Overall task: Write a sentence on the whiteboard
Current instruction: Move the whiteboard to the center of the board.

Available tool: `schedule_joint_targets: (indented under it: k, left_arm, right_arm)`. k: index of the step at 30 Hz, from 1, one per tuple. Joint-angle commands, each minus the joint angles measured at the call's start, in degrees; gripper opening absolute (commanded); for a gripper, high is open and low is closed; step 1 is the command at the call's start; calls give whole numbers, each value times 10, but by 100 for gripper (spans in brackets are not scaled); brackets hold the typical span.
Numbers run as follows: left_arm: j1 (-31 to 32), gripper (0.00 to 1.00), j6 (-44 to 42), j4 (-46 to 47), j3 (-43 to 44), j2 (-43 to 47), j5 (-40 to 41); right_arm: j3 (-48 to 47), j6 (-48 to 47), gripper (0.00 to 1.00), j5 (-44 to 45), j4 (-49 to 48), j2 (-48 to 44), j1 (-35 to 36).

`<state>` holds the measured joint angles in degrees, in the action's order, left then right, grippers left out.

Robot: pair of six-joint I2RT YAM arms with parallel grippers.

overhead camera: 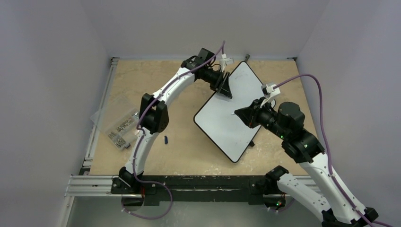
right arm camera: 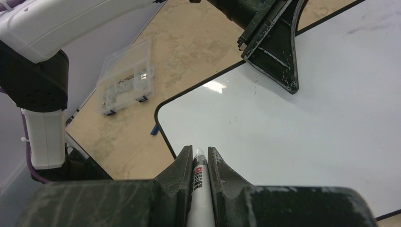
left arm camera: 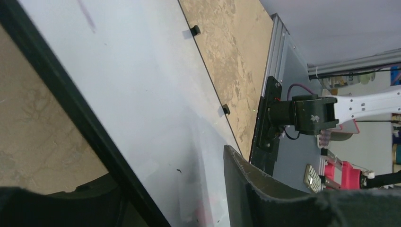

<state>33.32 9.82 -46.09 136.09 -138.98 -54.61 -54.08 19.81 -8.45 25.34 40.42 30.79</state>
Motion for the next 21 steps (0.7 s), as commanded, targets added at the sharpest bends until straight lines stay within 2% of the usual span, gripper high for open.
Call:
schedule_joint_targets:
  k: [1,5,7,11,16,21]
  left_arm:
    - [8,55,-20,-11,21,24,0]
    - [4,77,5,35,-35,80,52]
    - [0,81,14,33,-36,95,78]
    - [-19,82,50,21,-53,127,130]
    - [-28,77,69,16,-153,213,169]
    - [-29,74,77,23,-288,307,203]
  right_arm:
    - [-17,-11,0,9,-13,1,0]
    - [-13,-10,0,5,-22,7,-1]
    - [-13,-10,0,2,-25,10,0]
    - [-14,-9,0,-1,-34,17,-1]
    - [-12,-8,0,-4,-42,25,0]
    - [-8,-9,0,-8,-55,34,0]
